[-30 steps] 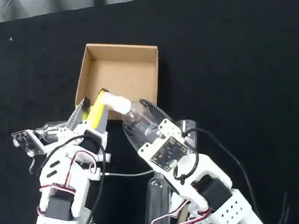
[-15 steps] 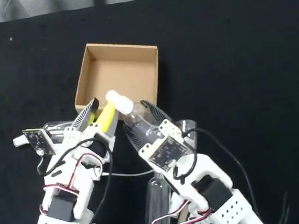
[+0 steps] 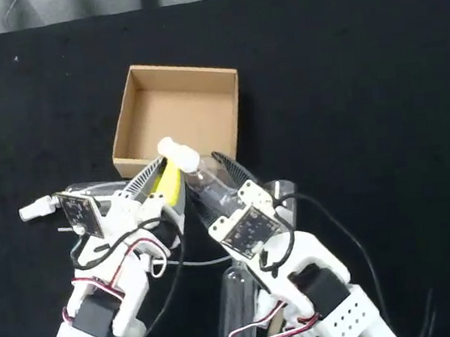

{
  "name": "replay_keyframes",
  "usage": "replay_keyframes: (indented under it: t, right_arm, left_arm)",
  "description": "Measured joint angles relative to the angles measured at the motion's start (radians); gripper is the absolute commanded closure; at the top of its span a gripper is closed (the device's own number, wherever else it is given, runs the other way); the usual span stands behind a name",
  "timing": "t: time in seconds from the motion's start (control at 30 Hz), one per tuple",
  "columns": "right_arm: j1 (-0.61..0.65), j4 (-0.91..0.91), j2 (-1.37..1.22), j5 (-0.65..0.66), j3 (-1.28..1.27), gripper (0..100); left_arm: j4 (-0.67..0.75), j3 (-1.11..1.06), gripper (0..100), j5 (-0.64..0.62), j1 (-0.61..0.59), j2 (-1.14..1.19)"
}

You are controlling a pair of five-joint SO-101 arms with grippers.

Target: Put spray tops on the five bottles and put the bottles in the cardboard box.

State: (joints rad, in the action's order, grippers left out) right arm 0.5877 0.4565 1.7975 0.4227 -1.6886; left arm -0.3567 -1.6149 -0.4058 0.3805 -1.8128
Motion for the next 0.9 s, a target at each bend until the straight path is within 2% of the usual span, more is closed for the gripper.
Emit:
replay_keyframes:
  t: [0.27, 0.43, 0.67, 0.8, 0.9]
  right_arm:
    - [0.0, 0.0, 0.0, 0.0, 0.0, 93.5]
    - [0.0, 0.0, 0.0, 0.0, 0.0, 93.5]
    - [0.029, 0.0, 0.0, 0.0, 0.0, 93.5]
    - [0.046, 0.0, 0.0, 0.0, 0.0, 93.5]
    - [0.046, 0.0, 0.0, 0.0, 0.0, 93.4]
  left_arm:
    - [0.0, 0.0, 95, 0.0, -0.005, 0.0]
    - [0.006, 0.0, 95, -0.018, -0.075, 0.0]
    - [0.189, -0.038, 96, -0.124, -0.181, 0.0]
    - [0.239, -0.051, 96, -0.132, -0.175, 0.0]
    - [0.245, -0.051, 96, -0.13, -0.124, 0.0]
